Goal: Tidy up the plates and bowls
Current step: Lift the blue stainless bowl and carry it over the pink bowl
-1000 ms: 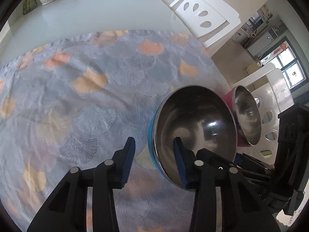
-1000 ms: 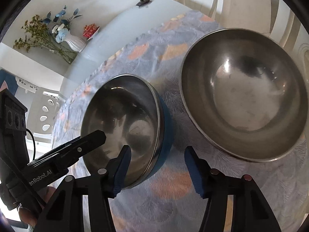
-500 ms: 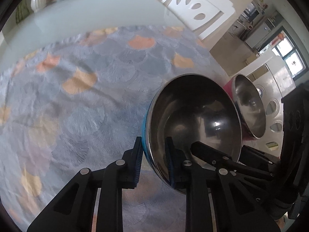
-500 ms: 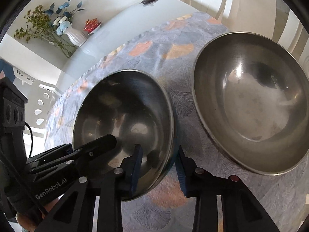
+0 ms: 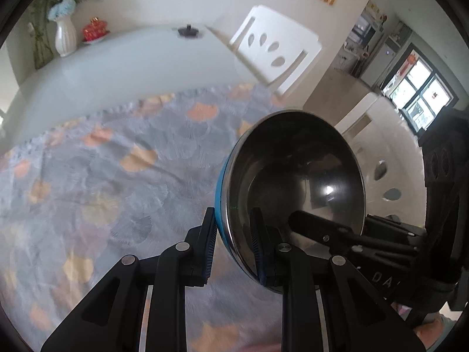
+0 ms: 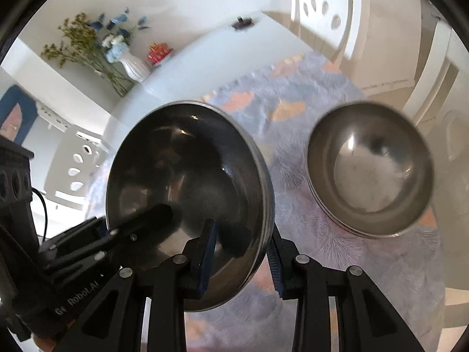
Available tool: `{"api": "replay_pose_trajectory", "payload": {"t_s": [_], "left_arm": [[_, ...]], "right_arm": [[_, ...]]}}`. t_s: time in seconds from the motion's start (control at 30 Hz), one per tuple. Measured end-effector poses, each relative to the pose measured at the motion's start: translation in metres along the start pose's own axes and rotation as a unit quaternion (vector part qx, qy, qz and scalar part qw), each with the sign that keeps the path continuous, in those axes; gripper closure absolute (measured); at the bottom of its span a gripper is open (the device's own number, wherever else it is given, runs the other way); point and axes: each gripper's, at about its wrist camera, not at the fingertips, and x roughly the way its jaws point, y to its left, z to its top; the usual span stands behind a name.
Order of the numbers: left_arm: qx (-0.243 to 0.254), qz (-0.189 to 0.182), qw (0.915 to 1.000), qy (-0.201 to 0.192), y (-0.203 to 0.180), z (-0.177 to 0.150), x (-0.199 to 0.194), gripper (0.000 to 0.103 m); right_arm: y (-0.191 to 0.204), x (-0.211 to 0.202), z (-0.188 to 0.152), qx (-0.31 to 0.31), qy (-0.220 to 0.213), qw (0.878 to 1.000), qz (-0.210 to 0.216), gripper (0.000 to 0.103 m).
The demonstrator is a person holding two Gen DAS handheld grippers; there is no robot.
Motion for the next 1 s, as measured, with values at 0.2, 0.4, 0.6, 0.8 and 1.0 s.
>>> {"api": "replay_pose_trajectory", "payload": {"t_s": [0.2, 0.4, 0.6, 0.8, 1.0], "left_arm": [[-0.022, -0.003, 0.9988, -0.043, -0.015, -0.027, -0.066, 0.083], [-0.045, 0.003, 0.9978, -0.05, -0.025, -0.073, -0.105, 0.083], [-0.066, 0.015, 0.9975, -0.021, -0.027, -0.125, -0.11, 0.083], [-0.105, 0.017, 0.9941, 0.022, -0.02, -0.17, -0.092, 0.083], [-0.127, 0.019, 0.9909, 0.041, -0.016, -0.19, -0.08, 0.083]], "right_arm": [[0.032, -0.056, -0.018, -0.03, -0.013, 0.999, 0.01, 0.07], [0.05, -0.083, -0.061, -0.045, 0.014, 0.999, 0.02, 0.07], [0.049, -0.076, -0.112, -0.051, 0.076, 0.995, 0.027, 0.07], [0.04, -0.055, -0.151, -0.051, 0.138, 0.989, 0.016, 0.07], [0.038, -0.043, -0.162, -0.055, 0.157, 0.986, 0.003, 0.07]]}}
